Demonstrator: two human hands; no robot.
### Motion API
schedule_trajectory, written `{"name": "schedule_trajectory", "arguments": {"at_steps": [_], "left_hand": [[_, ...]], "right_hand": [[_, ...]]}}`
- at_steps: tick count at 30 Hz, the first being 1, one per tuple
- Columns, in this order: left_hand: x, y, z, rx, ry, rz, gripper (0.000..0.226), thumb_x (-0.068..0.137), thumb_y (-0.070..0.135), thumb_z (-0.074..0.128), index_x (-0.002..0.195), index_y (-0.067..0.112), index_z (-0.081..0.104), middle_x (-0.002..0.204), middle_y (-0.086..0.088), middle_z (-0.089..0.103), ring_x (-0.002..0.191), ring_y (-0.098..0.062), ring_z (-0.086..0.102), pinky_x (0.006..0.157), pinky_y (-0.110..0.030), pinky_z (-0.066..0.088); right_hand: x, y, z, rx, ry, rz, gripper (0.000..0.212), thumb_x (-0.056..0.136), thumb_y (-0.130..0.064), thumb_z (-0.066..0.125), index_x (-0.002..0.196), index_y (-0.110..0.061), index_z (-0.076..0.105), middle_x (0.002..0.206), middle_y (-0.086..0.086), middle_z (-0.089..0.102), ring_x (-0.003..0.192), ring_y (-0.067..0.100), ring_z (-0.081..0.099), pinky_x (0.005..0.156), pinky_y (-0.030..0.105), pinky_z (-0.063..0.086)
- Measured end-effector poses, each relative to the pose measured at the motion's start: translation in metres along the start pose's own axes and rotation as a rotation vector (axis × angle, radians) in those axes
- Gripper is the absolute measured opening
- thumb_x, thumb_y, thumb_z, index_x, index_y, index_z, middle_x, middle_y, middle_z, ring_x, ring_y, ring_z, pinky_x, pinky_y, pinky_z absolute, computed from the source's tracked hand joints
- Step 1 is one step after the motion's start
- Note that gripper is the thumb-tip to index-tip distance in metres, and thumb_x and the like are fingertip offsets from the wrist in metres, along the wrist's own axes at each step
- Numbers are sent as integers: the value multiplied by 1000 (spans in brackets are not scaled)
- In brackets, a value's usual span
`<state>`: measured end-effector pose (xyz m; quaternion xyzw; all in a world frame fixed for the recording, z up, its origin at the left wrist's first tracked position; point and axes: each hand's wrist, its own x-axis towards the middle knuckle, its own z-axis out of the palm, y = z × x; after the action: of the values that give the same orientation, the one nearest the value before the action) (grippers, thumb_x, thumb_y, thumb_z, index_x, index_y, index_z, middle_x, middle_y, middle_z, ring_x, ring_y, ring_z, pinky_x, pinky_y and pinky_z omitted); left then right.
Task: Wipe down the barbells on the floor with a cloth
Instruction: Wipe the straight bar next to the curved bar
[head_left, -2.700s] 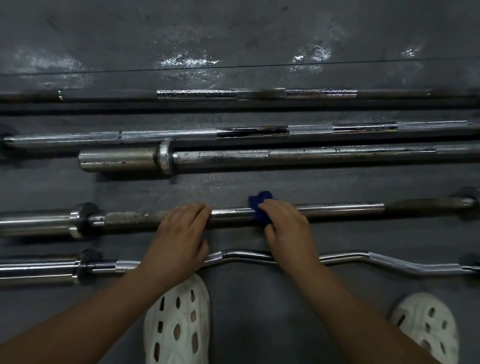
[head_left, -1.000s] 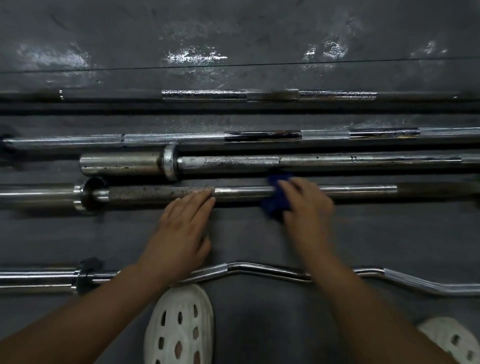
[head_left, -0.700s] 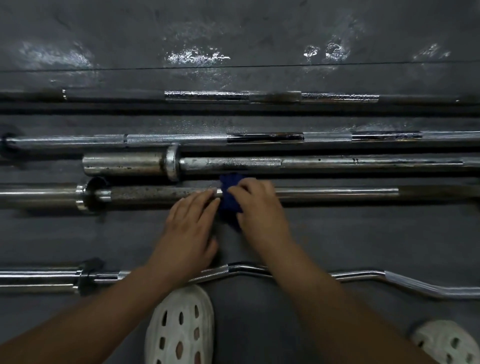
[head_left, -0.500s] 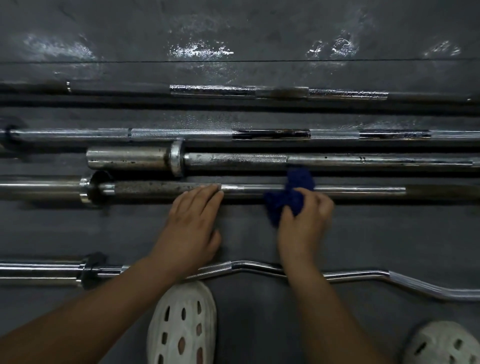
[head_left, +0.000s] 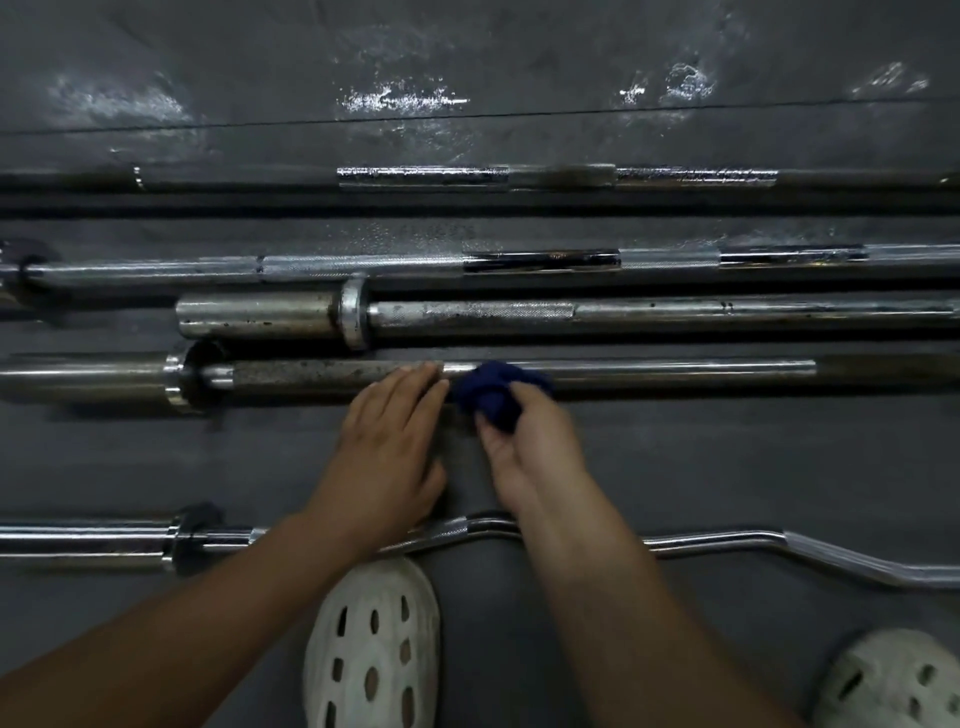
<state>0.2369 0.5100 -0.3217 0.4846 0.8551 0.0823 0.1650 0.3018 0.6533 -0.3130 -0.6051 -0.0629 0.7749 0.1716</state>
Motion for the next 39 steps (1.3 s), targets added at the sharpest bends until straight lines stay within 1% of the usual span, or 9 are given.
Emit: {"name": "schedule_trajectory", "arguments": {"at_steps": [3,5,9,14,20,25,30,34,39], "left_hand": [[0,0,-2,-10,10,2,79,72,27,59,147,7,41,151,-11,41,138,-31,39,114,-49,32],[-1,-3,-2,-7,25,14,79,72,26,60,146,7,43,152,-10,42,137,-31,41,112,-51,34],[3,1,-1,-9,32,0,76,72,26,60,143,7,46,148,-10,44,133,-32,43,111,-50,34],[7,0,-2,-3,73,-21,70,71,30,54,137,7,50,135,-12,51,121,-34,49,106,-48,36],[9,-3,-2,20,44,-22,71,74,30,53,141,10,49,137,-10,50,124,-32,47,107,-49,36],[8,-1,-2,72,-33,-30,74,72,33,56,142,13,48,144,-8,48,131,-29,44,109,-48,34],[-3,-4,3,68,-28,-31,69,74,33,55,140,14,50,142,-5,51,130,-27,46,111,-48,32],[-11,1,9,48,-37,-16,68,74,35,51,138,14,49,138,-6,54,125,-25,46,110,-46,30],[-19,1,12,50,-46,16,70,74,33,55,141,13,47,140,-7,52,128,-26,47,111,-48,31]], "right_hand": [[-10,-17,8,-130,-46,-137,22,93,-2,56,113,-11,55,90,10,62,74,18,61,49,22,51],[-5,-56,3,-246,64,-584,23,88,2,58,104,-14,53,90,4,58,74,13,58,65,24,49],[8,-77,-30,-1299,369,-1200,29,78,-6,63,105,-17,63,119,10,50,109,27,49,93,26,39],[5,-20,-11,-1879,-312,-1330,32,71,-15,71,101,-22,64,111,5,52,99,26,47,80,34,44],[26,-86,-43,-1671,277,-1257,27,79,-18,60,106,-15,64,111,13,59,98,36,52,82,34,32],[14,-72,-28,-1989,-175,-1200,28,86,-22,61,114,-17,62,115,6,57,104,28,48,85,33,38],[6,-77,-71,-1808,232,-1261,30,76,-15,70,105,-12,61,104,15,53,94,34,50,76,38,43],[-2,-42,-127,-1907,-47,-1143,28,73,-10,74,98,-14,61,102,9,51,87,24,52,71,29,40],[11,-67,-135,-1116,499,-872,37,81,-10,66,112,-17,47,114,15,57,99,30,57,90,40,47]]}}
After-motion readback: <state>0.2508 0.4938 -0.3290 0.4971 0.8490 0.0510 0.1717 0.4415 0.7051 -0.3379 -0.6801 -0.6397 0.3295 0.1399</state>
